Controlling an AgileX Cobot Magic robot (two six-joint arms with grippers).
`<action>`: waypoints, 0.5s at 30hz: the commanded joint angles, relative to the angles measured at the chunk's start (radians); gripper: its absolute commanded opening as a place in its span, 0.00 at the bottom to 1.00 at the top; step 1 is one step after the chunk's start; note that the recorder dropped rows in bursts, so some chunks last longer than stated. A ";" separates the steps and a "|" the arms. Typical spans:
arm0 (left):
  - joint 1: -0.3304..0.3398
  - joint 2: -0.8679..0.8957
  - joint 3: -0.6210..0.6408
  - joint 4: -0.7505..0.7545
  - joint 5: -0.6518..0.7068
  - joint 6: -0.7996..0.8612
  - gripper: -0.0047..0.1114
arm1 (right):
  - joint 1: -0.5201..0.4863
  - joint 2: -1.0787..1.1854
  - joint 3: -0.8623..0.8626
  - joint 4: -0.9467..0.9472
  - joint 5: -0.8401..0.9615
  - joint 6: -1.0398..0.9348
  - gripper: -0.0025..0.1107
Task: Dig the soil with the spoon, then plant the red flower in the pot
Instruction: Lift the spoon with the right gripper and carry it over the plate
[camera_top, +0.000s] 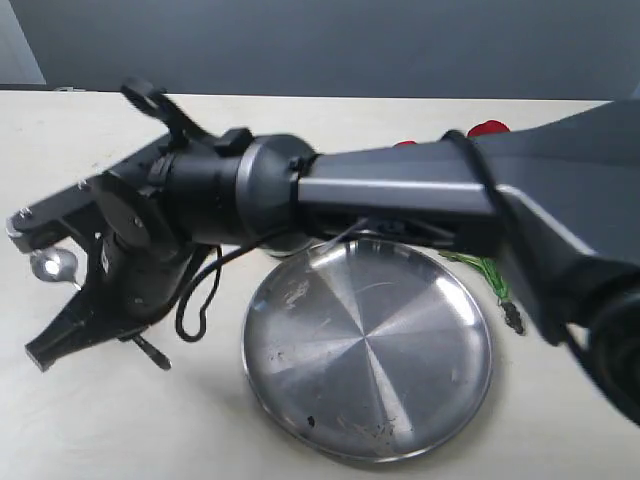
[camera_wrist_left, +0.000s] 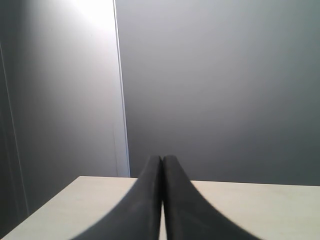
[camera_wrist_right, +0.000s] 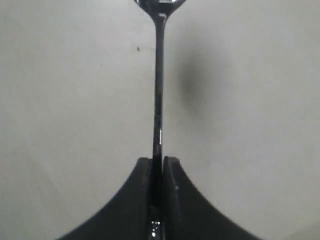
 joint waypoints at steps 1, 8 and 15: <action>-0.009 -0.002 -0.004 -0.002 -0.004 -0.002 0.04 | 0.000 -0.114 0.000 -0.153 0.008 -0.039 0.02; -0.009 -0.002 -0.004 -0.002 -0.004 -0.002 0.04 | 0.000 -0.227 0.000 -0.654 0.343 0.004 0.02; -0.009 -0.002 -0.004 -0.002 -0.004 -0.002 0.04 | -0.012 -0.254 0.017 -0.907 0.510 -0.048 0.02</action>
